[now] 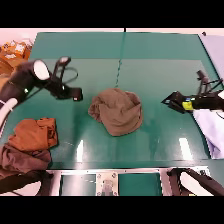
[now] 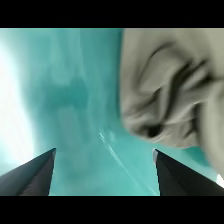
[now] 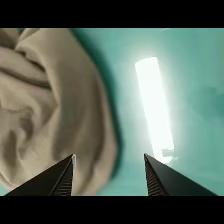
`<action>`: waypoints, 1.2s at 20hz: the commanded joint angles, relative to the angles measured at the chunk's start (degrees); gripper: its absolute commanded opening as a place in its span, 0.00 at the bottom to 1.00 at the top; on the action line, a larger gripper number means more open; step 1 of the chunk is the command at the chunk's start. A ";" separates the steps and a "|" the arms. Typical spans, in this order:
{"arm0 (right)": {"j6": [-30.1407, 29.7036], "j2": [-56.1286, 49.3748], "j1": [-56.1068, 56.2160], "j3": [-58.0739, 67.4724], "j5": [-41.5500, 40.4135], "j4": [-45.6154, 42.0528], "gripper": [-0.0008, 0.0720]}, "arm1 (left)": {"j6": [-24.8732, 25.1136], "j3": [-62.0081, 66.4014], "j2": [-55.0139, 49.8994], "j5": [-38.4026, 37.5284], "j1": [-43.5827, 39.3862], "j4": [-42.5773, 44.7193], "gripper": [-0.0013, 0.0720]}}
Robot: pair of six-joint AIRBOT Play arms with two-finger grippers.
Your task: Fold the shirts.
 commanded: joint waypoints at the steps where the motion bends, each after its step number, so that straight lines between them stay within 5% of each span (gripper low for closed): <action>1: -6.62 -7.54 4.39 -1.64 -6.88 9.42 0.70 | 5.01 -13.73 -0.07 13.49 1.53 -13.97 0.98; 4: -8.76 -15.19 9.90 0.90 -11.80 11.85 0.69 | 10.84 -17.81 -1.70 19.45 1.40 -25.42 0.98; 9: -8.74 -25.33 14.32 9.25 -12.15 11.82 0.69 | 12.94 -17.84 -8.83 23.19 -4.07 -30.53 0.98; 10: -8.74 -26.38 14.53 10.45 -12.15 11.82 0.63 | 12.94 -17.73 -9.42 24.33 -4.79 -30.91 0.98; 11: -8.74 -27.12 14.60 11.26 -12.17 11.82 0.46 | 12.96 -17.70 -9.40 25.24 -4.76 -31.76 0.93; 13: -8.72 -27.58 14.58 11.63 -12.15 11.82 0.34 | 13.90 -17.22 -9.35 24.22 -4.59 -31.93 0.20; 14: -8.76 -27.56 14.58 11.61 -12.07 11.76 0.12 | 15.72 -16.76 -9.35 22.25 -4.61 -31.69 0.09; 15: -8.79 -27.56 14.49 11.63 -12.07 11.72 0.04 | 16.44 -15.96 -9.35 19.82 -4.59 -30.75 0.07; 20: -10.03 -24.70 9.53 12.85 -10.95 11.72 0.03 | 8.00 -6.80 -6.38 11.04 -3.80 -10.97 0.05; 24: -10.08 -13.05 5.05 12.85 -10.64 11.65 0.03 | 8.04 3.52 -1.86 3.87 0.20 -10.67 0.05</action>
